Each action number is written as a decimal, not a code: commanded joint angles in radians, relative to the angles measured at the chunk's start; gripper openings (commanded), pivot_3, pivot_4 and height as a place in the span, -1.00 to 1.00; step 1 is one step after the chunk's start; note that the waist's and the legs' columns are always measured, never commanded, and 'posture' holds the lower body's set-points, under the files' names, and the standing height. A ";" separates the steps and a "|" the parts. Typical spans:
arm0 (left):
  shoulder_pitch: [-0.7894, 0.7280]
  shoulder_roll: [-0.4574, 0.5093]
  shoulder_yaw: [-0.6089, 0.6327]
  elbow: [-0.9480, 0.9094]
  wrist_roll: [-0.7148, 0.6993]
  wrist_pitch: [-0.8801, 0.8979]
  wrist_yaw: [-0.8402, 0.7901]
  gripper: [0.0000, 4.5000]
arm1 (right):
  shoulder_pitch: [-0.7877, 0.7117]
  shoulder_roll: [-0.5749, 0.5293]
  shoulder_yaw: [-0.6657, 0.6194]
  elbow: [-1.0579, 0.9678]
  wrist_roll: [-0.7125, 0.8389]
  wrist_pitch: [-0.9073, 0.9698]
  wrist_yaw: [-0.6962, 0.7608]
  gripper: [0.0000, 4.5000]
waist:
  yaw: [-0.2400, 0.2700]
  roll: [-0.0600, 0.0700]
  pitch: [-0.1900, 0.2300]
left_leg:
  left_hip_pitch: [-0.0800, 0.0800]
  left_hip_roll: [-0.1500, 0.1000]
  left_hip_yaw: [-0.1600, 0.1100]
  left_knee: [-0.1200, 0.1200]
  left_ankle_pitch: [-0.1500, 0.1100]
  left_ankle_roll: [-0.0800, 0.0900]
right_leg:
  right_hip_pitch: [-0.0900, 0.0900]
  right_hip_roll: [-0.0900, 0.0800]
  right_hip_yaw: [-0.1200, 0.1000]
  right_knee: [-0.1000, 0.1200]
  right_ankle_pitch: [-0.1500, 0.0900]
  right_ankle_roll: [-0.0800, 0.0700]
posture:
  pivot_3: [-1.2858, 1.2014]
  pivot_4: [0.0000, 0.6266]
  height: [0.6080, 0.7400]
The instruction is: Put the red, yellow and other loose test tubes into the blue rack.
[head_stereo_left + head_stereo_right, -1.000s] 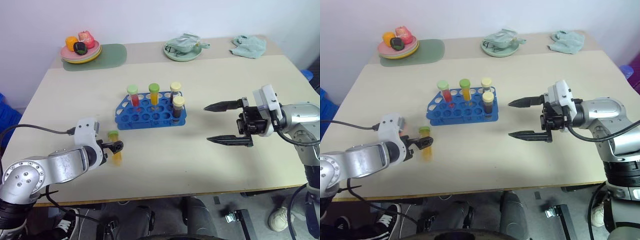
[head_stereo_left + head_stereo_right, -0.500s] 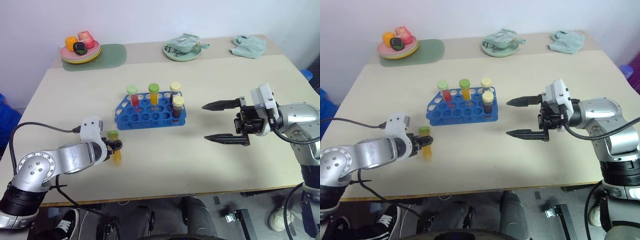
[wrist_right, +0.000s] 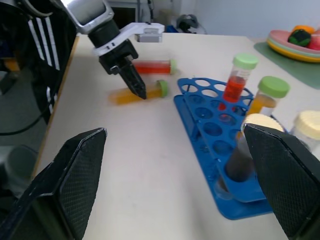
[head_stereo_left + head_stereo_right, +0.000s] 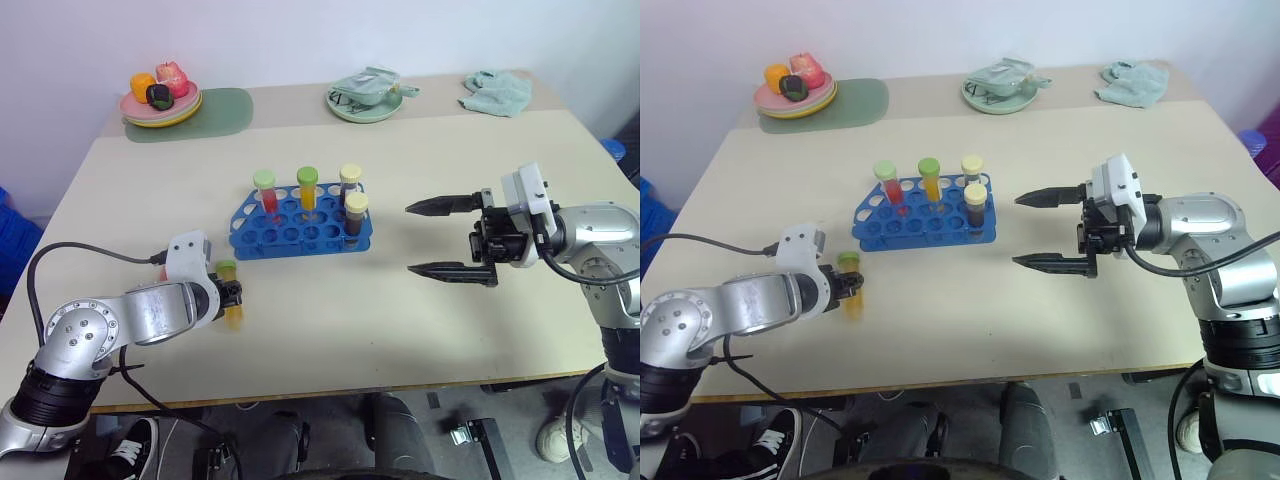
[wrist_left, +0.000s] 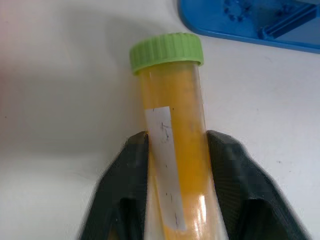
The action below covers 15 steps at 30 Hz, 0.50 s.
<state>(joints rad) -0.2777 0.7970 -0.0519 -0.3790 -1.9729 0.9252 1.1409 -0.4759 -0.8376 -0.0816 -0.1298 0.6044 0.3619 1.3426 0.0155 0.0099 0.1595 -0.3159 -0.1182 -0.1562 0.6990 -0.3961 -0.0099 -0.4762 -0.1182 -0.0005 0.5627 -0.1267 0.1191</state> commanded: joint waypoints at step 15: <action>0.130 0.154 0.185 -0.345 0.747 -0.268 -0.587 -0.66 | -0.004 0.015 -0.037 0.016 -0.009 -0.039 -0.015 1.00 | -0.002 0.000 0.000 | 0.000 0.000 0.008 -0.002 0.000 0.000 | 0.000 0.000 0.000 -0.001 0.000 0.000 | 0.03 -0.52 1.00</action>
<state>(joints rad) -0.1690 0.9484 0.0966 -0.6840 -1.3976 0.7305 0.6638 -0.4743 -0.8246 -0.0873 -0.1084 0.5915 0.3404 1.3332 0.0134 0.0101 0.1596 -0.3161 -0.1171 -0.1477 0.6973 -0.3960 -0.0099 -0.4766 -0.1176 -0.0001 0.5612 -0.1267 0.1190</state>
